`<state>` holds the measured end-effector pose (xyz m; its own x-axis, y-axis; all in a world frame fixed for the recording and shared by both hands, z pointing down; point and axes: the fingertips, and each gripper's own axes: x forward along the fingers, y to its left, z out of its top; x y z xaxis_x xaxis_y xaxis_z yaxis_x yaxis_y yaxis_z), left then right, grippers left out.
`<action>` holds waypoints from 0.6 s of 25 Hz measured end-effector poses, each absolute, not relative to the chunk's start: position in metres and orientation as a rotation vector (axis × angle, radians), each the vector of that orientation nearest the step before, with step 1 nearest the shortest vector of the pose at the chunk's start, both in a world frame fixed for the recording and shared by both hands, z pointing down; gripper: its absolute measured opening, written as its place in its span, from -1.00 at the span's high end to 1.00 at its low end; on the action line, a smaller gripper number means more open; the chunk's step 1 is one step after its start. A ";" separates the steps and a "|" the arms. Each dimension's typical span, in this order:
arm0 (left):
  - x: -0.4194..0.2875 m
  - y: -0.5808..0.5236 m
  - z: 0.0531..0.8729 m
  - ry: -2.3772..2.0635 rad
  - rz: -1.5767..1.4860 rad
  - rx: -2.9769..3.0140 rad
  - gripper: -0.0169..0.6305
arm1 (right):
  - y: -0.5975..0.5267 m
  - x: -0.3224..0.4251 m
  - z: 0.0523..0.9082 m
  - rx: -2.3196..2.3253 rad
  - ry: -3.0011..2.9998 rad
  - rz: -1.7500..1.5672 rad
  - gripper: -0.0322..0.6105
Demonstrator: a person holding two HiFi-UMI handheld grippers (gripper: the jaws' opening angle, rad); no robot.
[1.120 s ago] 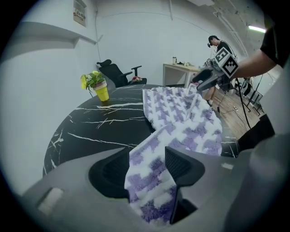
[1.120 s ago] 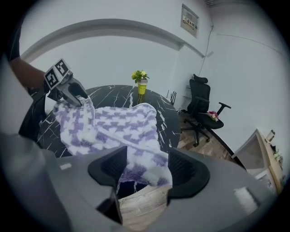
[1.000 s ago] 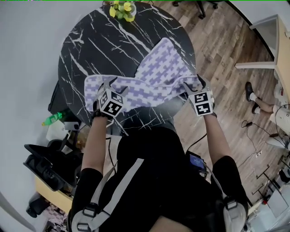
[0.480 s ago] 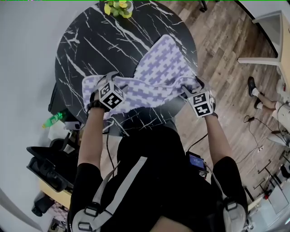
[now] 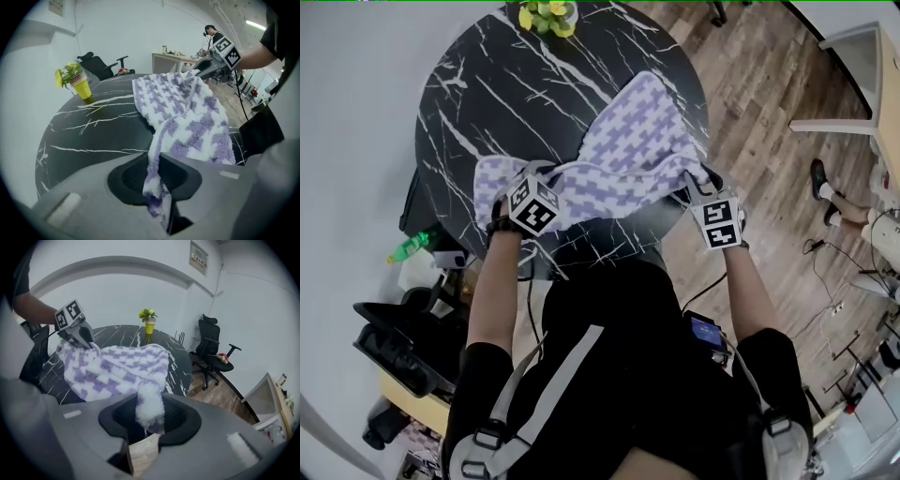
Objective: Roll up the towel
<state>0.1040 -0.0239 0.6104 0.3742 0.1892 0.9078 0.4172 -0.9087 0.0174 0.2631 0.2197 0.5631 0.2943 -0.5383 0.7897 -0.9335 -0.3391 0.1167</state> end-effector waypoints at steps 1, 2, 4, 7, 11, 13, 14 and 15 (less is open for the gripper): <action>0.102 -0.025 0.605 -0.510 -1.535 -2.449 0.74 | 0.219 0.264 0.557 2.011 -1.306 0.866 0.51; 0.100 -0.026 0.598 -0.477 -1.514 -2.480 0.74 | 0.219 0.264 0.551 2.035 -1.304 0.844 0.51; 0.095 -0.029 0.581 -0.406 -1.466 -2.529 0.76 | 0.218 0.265 0.539 2.078 -1.300 0.788 0.51; 0.082 -0.037 0.552 -0.283 -1.389 -2.577 0.77 | 0.218 0.264 0.523 2.128 -1.289 0.713 0.50; 0.059 -0.049 0.520 -0.160 -1.319 -2.598 0.78 | 0.218 0.259 0.510 2.182 -1.265 0.650 0.51; 0.045 -0.052 0.508 -0.121 -1.296 -2.601 0.78 | 0.215 0.255 0.503 2.208 -1.247 0.600 0.51; 0.038 -0.053 0.502 -0.102 -1.284 -2.605 0.78 | 0.213 0.253 0.499 2.222 -1.238 0.571 0.51; 0.031 -0.054 0.495 -0.082 -1.269 -2.610 0.78 | 0.210 0.250 0.494 2.237 -1.232 0.542 0.51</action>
